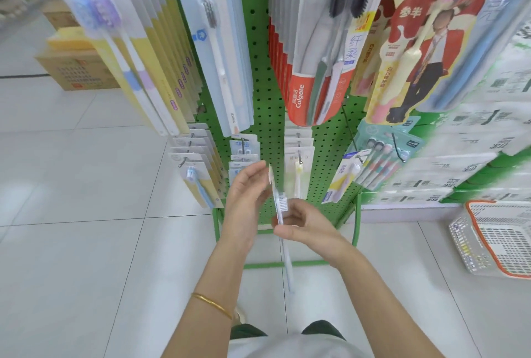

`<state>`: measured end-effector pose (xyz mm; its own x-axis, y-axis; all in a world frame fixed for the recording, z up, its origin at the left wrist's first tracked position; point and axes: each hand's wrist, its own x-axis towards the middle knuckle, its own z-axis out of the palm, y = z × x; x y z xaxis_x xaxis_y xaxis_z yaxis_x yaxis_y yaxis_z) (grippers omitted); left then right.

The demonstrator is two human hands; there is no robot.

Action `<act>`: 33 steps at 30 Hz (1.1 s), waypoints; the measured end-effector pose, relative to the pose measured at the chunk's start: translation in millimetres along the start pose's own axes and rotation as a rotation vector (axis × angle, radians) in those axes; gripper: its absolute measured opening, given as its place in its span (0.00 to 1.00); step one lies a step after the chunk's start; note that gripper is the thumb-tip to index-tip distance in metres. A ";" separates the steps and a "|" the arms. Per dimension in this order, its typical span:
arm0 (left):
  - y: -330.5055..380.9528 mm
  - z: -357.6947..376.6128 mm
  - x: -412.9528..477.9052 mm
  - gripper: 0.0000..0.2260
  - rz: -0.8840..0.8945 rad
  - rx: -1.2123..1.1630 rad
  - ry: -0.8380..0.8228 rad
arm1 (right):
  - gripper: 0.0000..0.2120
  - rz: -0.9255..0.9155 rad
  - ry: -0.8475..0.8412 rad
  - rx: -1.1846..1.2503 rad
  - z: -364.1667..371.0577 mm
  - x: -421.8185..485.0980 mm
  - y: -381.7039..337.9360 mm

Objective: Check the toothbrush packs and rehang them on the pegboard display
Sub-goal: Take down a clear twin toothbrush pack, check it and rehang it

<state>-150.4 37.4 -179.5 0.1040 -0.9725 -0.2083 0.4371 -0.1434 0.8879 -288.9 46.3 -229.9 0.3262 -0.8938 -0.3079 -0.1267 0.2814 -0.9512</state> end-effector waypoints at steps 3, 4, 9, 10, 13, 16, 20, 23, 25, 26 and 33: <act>-2.0 -16.3 2.2 0.08 0.097 0.066 0.261 | 0.30 0.030 0.163 -0.177 23.4 10.8 -5.5; -1.6 -21.6 2.9 0.08 0.118 0.090 0.318 | 0.29 0.030 0.215 -0.209 31.4 13.7 -8.1; -0.3 -38.5 8.4 0.07 0.140 0.220 0.398 | 0.28 0.055 0.447 -0.324 60.1 33.0 -0.2; -0.6 -39.3 8.9 0.07 0.152 0.263 0.396 | 0.29 0.051 0.477 -0.345 64.0 37.2 2.9; -1.2 -38.7 9.6 0.09 0.196 0.370 0.368 | 0.29 0.007 0.527 -0.383 72.9 49.1 8.6; -2.4 -39.5 13.0 0.12 0.231 0.487 0.336 | 0.29 0.008 0.543 -0.394 78.2 57.0 9.5; -8.7 -43.8 18.6 0.18 0.270 0.645 0.258 | 0.25 0.027 0.556 -0.397 82.7 62.6 8.8; -11.3 -44.5 22.9 0.21 0.294 0.752 0.228 | 0.18 0.010 0.556 -0.406 85.2 67.8 4.4; -12.0 -44.3 25.7 0.22 0.297 0.808 0.212 | 0.14 -0.008 0.554 -0.427 86.9 72.9 2.5; -11.8 -44.2 26.6 0.22 0.294 0.827 0.207 | 0.13 -0.009 0.557 -0.437 87.7 75.7 1.8; -13.5 -43.8 30.2 0.23 0.313 0.898 0.194 | 0.11 0.057 0.443 -0.503 84.7 85.6 -1.9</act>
<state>-114.0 17.9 -215.8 0.2803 -0.9549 0.0978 -0.4717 -0.0483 0.8805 -181.4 -1.1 -256.2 -0.0952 -0.9715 -0.2172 -0.5884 0.2309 -0.7749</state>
